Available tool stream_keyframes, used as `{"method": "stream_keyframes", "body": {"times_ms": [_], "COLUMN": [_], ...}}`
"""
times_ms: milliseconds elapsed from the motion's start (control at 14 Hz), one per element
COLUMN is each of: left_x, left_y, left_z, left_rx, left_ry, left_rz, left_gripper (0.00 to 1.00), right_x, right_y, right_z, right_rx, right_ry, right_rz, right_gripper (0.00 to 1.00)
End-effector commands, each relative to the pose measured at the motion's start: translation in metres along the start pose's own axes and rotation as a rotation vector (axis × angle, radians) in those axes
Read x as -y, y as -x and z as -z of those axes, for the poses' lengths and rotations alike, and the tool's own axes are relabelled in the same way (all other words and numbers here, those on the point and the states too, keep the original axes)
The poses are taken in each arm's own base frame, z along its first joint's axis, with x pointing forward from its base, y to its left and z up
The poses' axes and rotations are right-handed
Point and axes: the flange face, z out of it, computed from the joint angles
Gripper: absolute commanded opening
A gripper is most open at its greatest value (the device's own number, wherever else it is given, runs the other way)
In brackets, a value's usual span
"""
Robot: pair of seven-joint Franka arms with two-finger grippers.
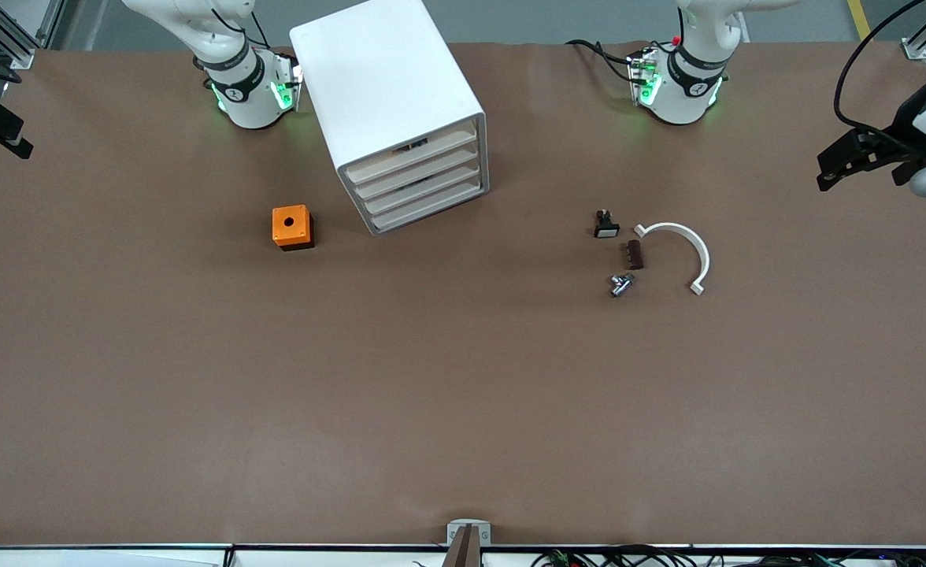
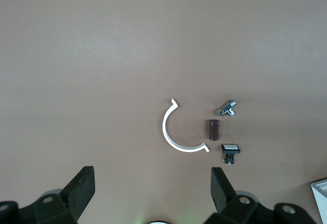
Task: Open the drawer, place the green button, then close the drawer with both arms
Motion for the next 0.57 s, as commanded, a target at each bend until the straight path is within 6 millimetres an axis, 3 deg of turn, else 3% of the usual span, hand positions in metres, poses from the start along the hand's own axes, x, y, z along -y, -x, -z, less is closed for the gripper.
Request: {"method": "stream_keyframes", "body": {"times_ms": [0, 500], "left_x": [-0.004, -0.031], "left_y": [0.008, 0.020], "left_z": [0.002, 0.001], "left_rx": [-0.003, 0.013], "left_ry": [0.012, -0.001], "left_rz": [-0.021, -0.059], "left_gripper": [1.00, 1.00], "right_x": [0.000, -0.001], "right_y": [-0.018, -0.029], "right_z": [0.013, 0.006], "right_rx": [0.024, 0.061], "right_ry": [-0.005, -0.041], "right_rz": [0.001, -0.009], "right_gripper": [1.00, 1.00]}}
